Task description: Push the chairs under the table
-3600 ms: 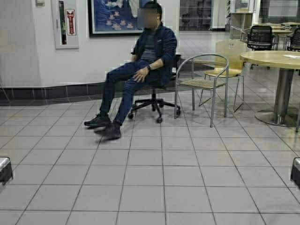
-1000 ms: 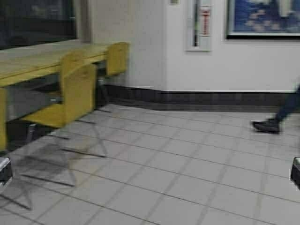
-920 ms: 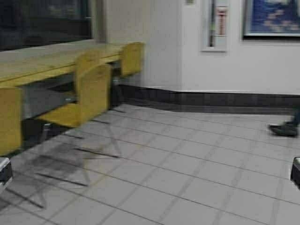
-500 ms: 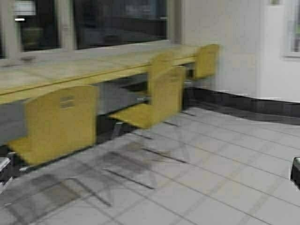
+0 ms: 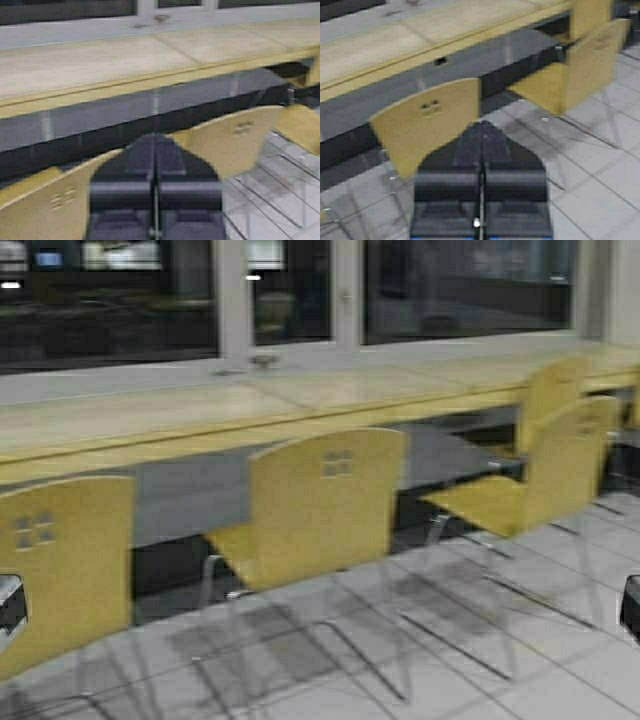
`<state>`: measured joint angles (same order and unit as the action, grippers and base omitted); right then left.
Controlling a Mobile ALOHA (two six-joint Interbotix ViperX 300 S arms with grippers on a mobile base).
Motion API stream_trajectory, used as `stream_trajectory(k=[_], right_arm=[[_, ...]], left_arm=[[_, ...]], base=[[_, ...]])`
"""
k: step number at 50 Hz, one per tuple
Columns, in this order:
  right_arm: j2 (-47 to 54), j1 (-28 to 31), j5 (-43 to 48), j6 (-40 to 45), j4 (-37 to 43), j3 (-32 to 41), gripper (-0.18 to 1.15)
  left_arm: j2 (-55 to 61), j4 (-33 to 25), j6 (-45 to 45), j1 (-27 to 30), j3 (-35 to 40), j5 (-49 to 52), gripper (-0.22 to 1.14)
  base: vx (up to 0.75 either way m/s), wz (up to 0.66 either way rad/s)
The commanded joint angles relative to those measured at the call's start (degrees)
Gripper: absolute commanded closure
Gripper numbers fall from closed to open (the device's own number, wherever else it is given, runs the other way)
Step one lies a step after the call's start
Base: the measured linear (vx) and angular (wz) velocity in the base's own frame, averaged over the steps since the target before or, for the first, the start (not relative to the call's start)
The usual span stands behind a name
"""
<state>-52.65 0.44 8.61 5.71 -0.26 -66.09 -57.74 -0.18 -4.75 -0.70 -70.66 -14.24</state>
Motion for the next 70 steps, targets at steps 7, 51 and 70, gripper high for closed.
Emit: stream_trajectory(k=[7,51,70], right_arm=[[-0.09,0.09,-0.09,-0.09,0.18,0.70,0.93],[28.74,5.27,-4.39,11.51,0.44,9.40,0.92],[50.27,12.22,-4.39,15.91,0.44,21.45,0.92]], left_arm=[[0.79,-0.09,-3.43,-0.09,1.41,-0.35,0.89],[28.12,-1.93,-33.57,-12.92,3.16,0.35,0.89],[54.58,-7.29,-39.99,-16.70,10.28,-3.43,0.89]], base=[[0.21,0.43],[0.19,0.32],[0.12,0.16]])
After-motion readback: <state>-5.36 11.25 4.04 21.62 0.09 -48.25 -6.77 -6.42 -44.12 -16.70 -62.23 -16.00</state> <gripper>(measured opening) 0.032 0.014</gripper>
